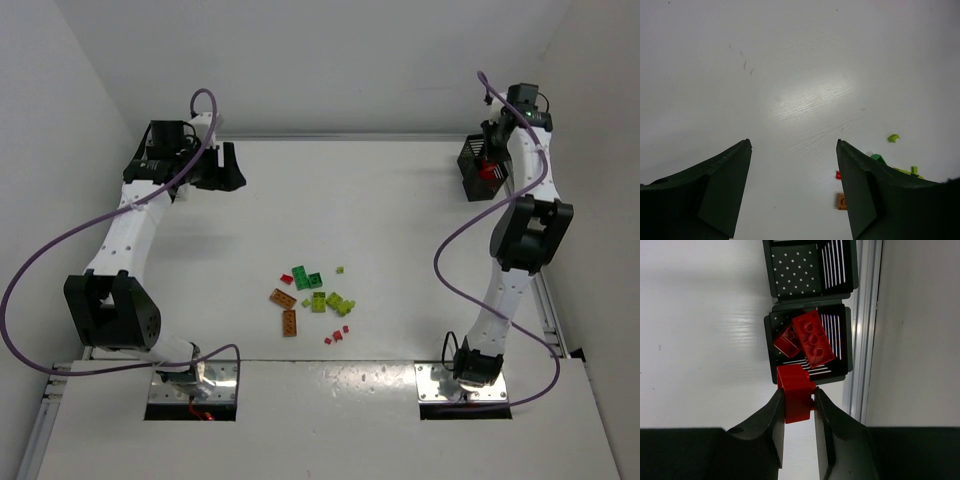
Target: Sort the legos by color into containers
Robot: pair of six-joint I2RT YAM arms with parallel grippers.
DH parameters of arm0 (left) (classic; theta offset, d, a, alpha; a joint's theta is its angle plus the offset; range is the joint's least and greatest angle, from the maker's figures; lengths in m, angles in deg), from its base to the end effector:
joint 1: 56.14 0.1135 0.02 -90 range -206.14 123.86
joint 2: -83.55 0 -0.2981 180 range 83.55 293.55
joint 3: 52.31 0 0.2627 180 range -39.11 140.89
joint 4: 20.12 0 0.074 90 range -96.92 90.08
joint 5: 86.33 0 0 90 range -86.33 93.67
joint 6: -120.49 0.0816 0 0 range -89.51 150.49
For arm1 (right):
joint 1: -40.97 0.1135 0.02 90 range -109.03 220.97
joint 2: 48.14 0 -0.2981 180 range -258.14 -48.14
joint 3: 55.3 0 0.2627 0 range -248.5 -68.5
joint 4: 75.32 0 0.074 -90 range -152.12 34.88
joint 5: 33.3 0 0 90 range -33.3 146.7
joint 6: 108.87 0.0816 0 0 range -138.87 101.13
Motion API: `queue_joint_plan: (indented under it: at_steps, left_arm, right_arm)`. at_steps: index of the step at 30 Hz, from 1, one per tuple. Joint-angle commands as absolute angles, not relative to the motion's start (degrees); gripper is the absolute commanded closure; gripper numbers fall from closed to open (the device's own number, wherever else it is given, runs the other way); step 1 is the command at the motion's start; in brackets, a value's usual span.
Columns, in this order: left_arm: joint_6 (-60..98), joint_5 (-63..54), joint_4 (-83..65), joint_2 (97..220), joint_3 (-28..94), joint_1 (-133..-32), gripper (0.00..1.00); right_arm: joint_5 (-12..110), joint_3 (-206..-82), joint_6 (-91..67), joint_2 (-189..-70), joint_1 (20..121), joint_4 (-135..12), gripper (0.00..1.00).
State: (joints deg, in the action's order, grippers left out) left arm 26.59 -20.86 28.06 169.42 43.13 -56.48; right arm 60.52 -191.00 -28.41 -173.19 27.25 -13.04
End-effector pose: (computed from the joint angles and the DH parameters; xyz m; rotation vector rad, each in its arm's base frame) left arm 0.3732 -0.0361 0.3620 0.1625 2.2169 -0.5196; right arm 0.5290 -0.1347 0.2842 0.1195 2.4840 -0.2556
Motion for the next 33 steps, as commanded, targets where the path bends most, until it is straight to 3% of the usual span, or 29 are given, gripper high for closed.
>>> queue_joint_plan:
  at_steps: [1,13,20,27,33]
  left_arm:
    - [26.7,-20.8,25.9,168.9,44.5,-56.8,0.25]
    - [26.2,-20.8,25.9,168.9,44.5,-56.8,0.24]
    - [26.7,-20.8,25.9,168.9,44.5,-56.8,0.23]
    - [27.2,-21.4,25.9,168.4,44.5,-56.8,0.22]
    - [35.6,-29.1,28.7,165.3,41.6,-59.5,0.22]
  right_arm:
    - [63.5,-193.4,-29.1,-173.7,27.3,-15.9,1.00]
    - [67.3,-194.6,-27.9,-177.1,27.3,-19.8,1.00]
    - [68.5,-194.6,-27.4,-178.2,27.3,-21.1,0.65]
    - [69.4,-192.4,-26.9,-175.6,28.6,-20.4,0.50]
    - [57.2,-185.1,-26.1,-161.5,30.2,-14.6,0.50]
